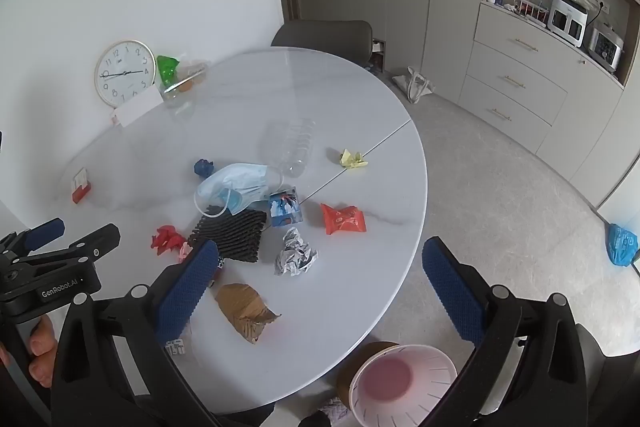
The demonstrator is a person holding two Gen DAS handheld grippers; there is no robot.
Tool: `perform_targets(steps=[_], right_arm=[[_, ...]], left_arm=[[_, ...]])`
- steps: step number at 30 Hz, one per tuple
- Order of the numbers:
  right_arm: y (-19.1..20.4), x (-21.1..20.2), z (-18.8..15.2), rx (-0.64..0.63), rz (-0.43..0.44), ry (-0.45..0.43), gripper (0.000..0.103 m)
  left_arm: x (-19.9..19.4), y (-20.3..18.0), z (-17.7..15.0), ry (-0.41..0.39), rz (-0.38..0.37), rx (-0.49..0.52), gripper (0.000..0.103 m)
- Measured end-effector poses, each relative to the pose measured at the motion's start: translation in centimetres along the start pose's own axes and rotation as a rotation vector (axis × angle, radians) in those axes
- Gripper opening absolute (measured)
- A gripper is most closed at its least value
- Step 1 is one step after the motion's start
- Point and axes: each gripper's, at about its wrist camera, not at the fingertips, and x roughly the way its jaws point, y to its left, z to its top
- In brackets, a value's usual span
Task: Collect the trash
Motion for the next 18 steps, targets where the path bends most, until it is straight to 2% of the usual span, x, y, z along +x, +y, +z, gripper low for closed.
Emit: perform_targets(steps=[18], right_arm=[[0.07, 0.18, 0.07, -0.001, -0.003, 0.007, 0.101]], left_arm=[[0.33, -0.03, -0.24, 0.011, -0.001, 0.0, 0.096]])
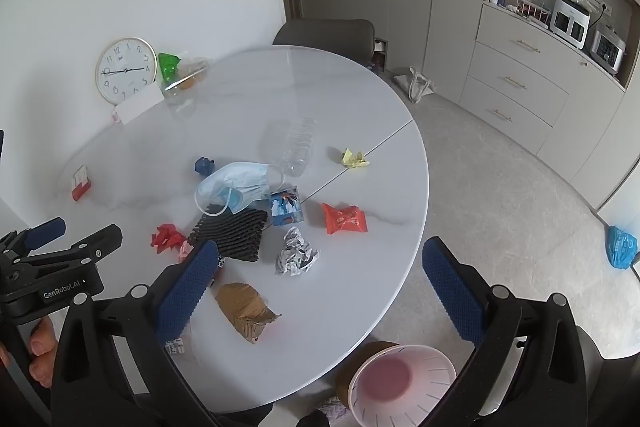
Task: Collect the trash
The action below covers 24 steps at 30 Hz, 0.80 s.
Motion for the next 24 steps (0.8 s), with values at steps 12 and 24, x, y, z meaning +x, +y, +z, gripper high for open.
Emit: perform_targets(steps=[12, 24], right_arm=[[0.07, -0.11, -0.01, 0.001, 0.0, 0.001, 0.101], [0.06, -0.22, -0.06, 0.001, 0.0, 0.001, 0.101]], left_arm=[[0.25, 0.0, -0.06, 0.01, -0.004, 0.0, 0.096], [0.29, -0.08, -0.29, 0.013, -0.006, -0.002, 0.096]])
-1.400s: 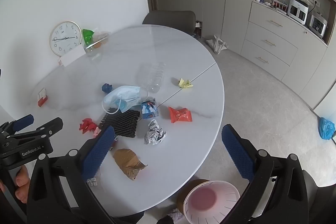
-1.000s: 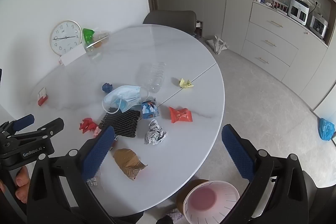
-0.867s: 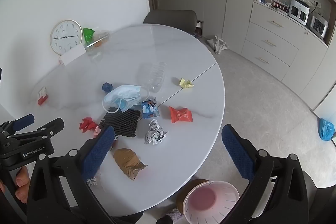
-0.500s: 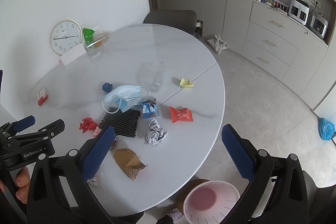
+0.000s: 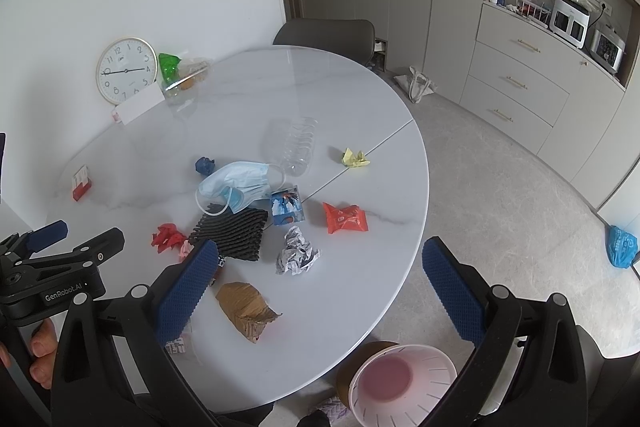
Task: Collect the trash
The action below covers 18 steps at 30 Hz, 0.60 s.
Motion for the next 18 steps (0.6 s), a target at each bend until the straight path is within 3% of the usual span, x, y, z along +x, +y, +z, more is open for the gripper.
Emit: perform_targets(steps=[18], right_arm=[[0.16, 0.24, -0.04, -0.002, 0.0, 0.002, 0.101]], left_arm=[[-0.06, -0.06, -0.14, 0.004, -0.003, 0.0, 0.096]])
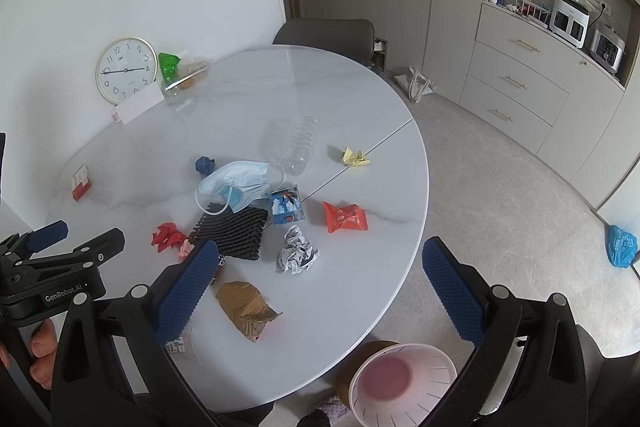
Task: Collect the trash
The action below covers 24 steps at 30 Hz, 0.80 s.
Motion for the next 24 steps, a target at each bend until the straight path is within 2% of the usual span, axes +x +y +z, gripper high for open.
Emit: perform_targets(steps=[24], right_arm=[[0.1, -0.1, -0.02, -0.001, 0.0, 0.003, 0.101]], left_arm=[[-0.04, 0.01, -0.02, 0.001, 0.001, 0.0, 0.096]])
